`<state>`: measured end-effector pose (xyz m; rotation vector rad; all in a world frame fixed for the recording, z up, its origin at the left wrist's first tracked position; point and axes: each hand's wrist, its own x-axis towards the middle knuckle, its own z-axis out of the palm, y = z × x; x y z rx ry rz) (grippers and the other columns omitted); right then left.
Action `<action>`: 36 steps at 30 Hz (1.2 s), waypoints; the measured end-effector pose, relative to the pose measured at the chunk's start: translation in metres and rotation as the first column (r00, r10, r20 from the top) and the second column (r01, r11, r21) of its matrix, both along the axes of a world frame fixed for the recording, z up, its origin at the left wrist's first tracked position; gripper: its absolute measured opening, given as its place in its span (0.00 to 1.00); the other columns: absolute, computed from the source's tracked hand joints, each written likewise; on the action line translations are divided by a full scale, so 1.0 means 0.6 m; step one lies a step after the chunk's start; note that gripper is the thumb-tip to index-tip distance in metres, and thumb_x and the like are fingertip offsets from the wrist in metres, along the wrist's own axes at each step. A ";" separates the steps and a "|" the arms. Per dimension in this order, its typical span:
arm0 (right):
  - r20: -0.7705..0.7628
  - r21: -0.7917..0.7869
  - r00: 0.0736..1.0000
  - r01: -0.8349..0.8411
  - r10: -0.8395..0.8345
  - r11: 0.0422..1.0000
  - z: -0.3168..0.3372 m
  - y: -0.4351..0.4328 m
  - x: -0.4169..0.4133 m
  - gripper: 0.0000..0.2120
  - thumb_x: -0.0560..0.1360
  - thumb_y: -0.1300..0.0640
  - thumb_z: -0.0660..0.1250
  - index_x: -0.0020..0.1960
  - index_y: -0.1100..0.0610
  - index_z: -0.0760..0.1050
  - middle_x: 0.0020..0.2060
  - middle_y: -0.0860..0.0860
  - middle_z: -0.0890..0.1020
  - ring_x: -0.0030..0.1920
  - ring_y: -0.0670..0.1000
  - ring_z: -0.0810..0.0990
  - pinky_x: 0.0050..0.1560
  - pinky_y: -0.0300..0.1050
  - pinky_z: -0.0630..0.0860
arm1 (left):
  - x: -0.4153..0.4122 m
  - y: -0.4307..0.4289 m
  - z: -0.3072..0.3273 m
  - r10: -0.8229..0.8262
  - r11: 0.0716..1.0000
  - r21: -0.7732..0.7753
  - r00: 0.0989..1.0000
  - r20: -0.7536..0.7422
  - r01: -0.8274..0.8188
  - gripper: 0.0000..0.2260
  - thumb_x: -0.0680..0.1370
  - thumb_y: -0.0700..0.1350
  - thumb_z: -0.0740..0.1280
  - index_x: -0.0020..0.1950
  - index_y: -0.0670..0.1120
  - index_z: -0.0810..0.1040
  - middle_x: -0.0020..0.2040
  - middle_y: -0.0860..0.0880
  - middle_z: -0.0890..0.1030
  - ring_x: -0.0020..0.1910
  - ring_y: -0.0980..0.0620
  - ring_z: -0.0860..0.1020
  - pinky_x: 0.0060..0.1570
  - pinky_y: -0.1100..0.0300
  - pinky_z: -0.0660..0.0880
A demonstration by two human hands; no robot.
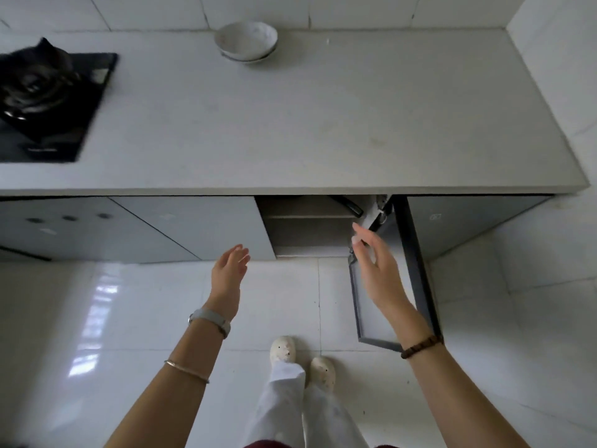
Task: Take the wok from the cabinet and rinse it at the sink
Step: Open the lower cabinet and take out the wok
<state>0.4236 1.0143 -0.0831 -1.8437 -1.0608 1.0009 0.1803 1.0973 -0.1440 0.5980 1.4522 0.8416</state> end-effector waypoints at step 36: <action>0.746 0.040 0.636 -0.338 0.198 0.940 -0.025 0.183 -0.059 0.25 0.80 0.47 0.59 0.74 0.55 0.65 0.74 0.52 0.65 0.76 0.52 0.59 0.76 0.55 0.54 | 0.002 0.258 -0.067 0.609 0.792 -0.464 0.462 0.645 -0.396 0.25 0.81 0.55 0.56 0.72 0.41 0.66 0.73 0.43 0.67 0.73 0.45 0.66 0.72 0.52 0.63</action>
